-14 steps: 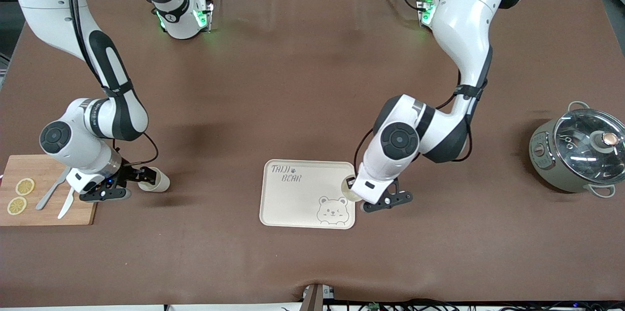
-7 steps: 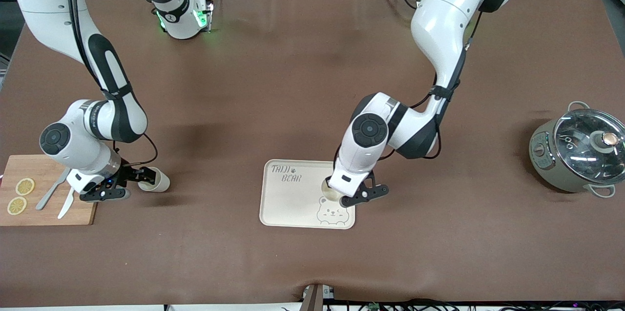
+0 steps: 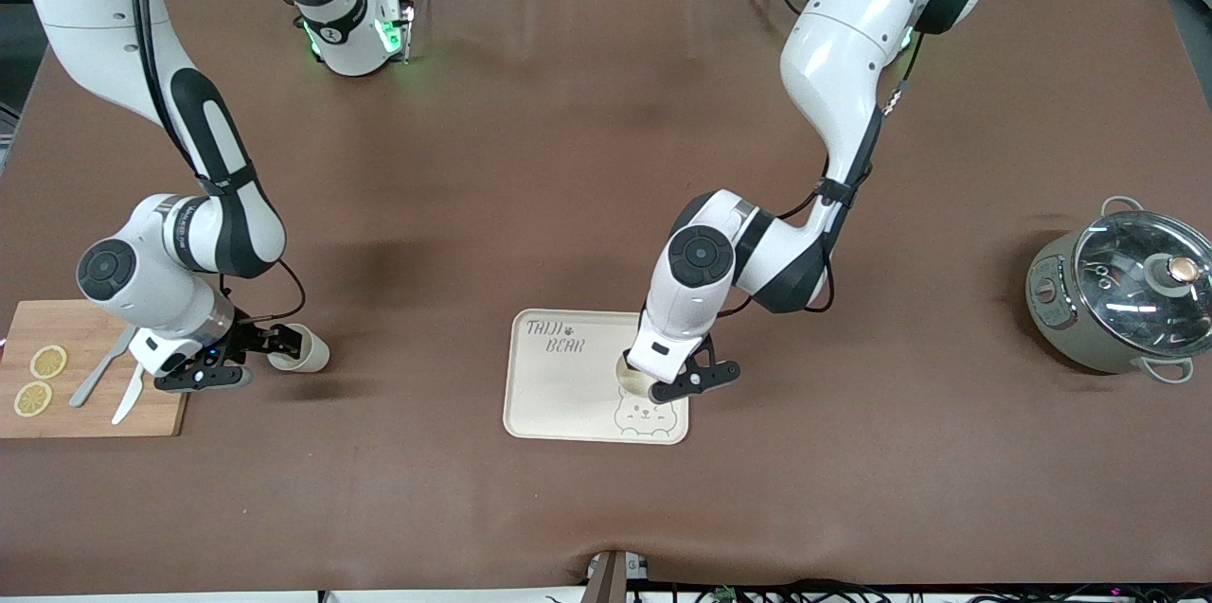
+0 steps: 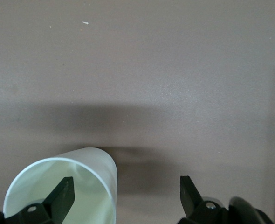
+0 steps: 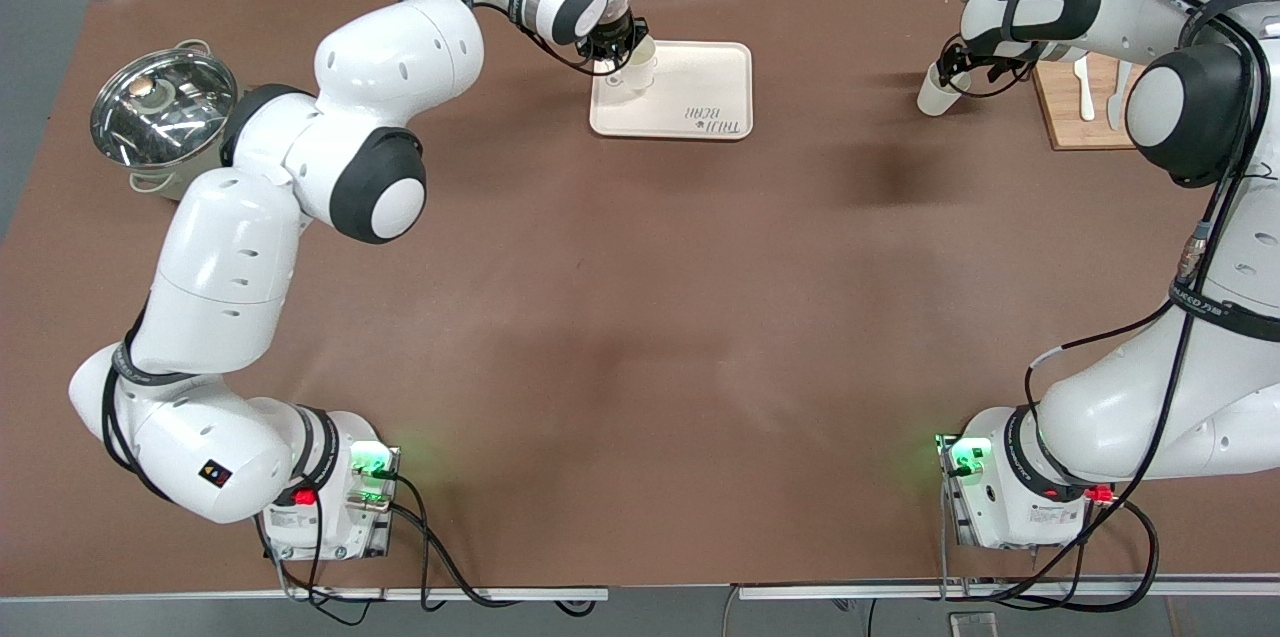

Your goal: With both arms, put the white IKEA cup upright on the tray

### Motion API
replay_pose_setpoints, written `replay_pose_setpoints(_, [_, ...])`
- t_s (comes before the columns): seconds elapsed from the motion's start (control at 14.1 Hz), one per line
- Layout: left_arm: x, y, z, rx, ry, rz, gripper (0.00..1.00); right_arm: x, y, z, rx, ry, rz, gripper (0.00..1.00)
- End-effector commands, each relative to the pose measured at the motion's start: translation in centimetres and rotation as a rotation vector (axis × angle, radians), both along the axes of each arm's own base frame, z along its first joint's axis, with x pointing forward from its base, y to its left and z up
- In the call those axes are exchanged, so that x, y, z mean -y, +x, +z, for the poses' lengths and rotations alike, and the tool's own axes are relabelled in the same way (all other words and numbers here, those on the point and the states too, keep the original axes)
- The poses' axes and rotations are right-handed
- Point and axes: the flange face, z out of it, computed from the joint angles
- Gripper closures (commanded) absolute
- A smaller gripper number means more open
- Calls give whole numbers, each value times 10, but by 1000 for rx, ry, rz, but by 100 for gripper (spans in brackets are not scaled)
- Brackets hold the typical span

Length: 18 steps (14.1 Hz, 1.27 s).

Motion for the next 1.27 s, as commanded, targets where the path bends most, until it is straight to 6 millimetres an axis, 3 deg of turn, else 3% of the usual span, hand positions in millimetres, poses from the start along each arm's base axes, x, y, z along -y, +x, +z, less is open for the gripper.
replay_pose_setpoints(0.0, [5,4,1,27,1,17,100,-1,2,-4,9,16,8,0])
replay_pose_setpoints(0.49, [7,2,-19,35,3,23,100,-7,2,-6,5,20,16,0])
replay_pose_setpoints(0.71, [9,2,-19,46,3,21,100,-8,3,-6,7,20,18,36])
replay_pose_setpoints(0.92, [9,2,-18,52,9,20,100,-8,2,-6,5,20,16,53])
replay_pose_setpoints(1.2, [9,1,-20,50,11,19,100,-6,2,-6,7,21,11,86])
